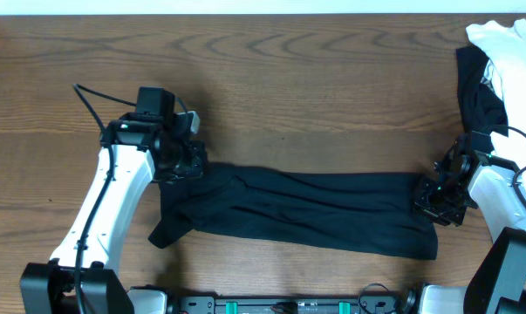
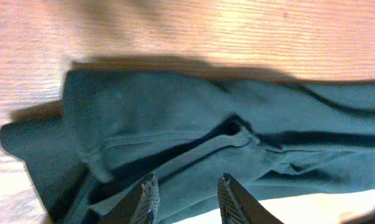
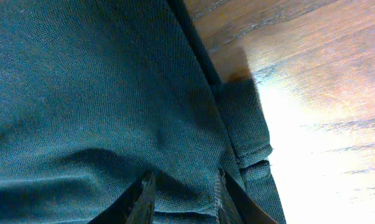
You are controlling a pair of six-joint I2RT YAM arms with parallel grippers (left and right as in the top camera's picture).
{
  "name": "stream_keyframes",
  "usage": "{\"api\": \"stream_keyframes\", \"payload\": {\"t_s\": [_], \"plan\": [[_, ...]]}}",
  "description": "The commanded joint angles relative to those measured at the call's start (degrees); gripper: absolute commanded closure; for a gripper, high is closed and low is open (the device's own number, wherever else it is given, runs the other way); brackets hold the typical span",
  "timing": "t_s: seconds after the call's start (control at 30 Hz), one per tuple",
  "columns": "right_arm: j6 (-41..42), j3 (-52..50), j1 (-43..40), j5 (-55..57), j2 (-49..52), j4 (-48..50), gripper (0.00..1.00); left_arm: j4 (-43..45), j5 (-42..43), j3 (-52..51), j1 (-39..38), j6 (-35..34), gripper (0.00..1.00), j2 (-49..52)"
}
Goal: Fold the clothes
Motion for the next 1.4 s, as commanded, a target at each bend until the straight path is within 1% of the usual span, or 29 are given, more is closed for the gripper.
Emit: {"api": "stream_keyframes", "payload": {"t_s": [0.0, 0.07, 0.17, 0.33, 0.47, 0.7, 0.83, 0.93, 1.03, 1.23, 1.37], "plan": [[-0.66, -0.26, -0.04, 0.37, -0.92, 0.11, 0.69, -0.15, 2.1, -0.11, -2.25, 0.17, 0.67, 1.38], [-0.68, -0.26, -0.04, 0.37, -0.92, 0.11, 0.69, -0.66, 2.21, -0.17, -4.09, 0.2, 0.7, 1.88], [-0.66, -0.26, -0.04, 0.37, -0.92, 0.09, 0.69, -0.46, 2.19, -1.07, -6.95, 0.22, 0.72, 2.34], [-0.66, -0.26, -0.04, 0.37, -0.92, 0.11, 0.69, 5.62, 2.19, -5.38, -10.56, -0.07, 0.72, 3.56], [-0.66, -0.26, -0.04, 0.37, -0.92, 0.04, 0.69, 7.98, 2.19, -9.07, -10.95, -3.15, 0.72, 5.81], [-0.66, -0.26, -0.04, 0.37, -0.92, -0.07, 0.69, 13.57, 1.07, -13.77, -10.95, -3.17, 0.71, 12.22], [-0.66, -0.26, -0.09, 0.37, -0.94, -0.24, 0.69, 13.92, 1.07, -13.77, -10.95, -3.98, 0.71, 15.63], [-0.66, 0.0, -0.22, 0.37, -0.96, -0.11, 0.66, 13.9, 0.52, -13.77, -10.93, -3.93, 0.71, 16.59], [-0.42, 1.44, -1.66, 0.39, -1.38, -1.7, 0.6, 13.9, -1.31, -13.77, -10.56, -3.93, 0.71, 16.46], [0.87, 3.98, -8.79, 0.24, -3.98, -5.68, 0.5, 14.21, -1.49, -13.6, -6.23, -3.96, 0.71, 16.46], [-0.04, 3.72, -11.87, -3.32, -4.15, -6.51, 0.46, 14.88, 0.13, -13.6, -3.43, -3.93, 0.71, 16.46]]}}
